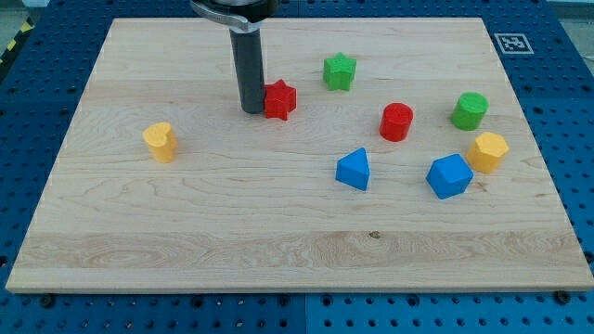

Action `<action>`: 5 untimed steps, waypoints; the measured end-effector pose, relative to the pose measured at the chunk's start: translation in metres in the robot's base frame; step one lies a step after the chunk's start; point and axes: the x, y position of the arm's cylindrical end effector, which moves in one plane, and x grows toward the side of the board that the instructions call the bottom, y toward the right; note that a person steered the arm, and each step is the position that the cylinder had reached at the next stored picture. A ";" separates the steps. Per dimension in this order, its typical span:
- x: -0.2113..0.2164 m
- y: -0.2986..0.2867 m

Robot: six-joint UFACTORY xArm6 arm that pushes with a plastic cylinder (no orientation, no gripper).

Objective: Move the red star slightly right

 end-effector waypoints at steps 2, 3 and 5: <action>0.000 0.017; 0.000 0.021; -0.002 0.021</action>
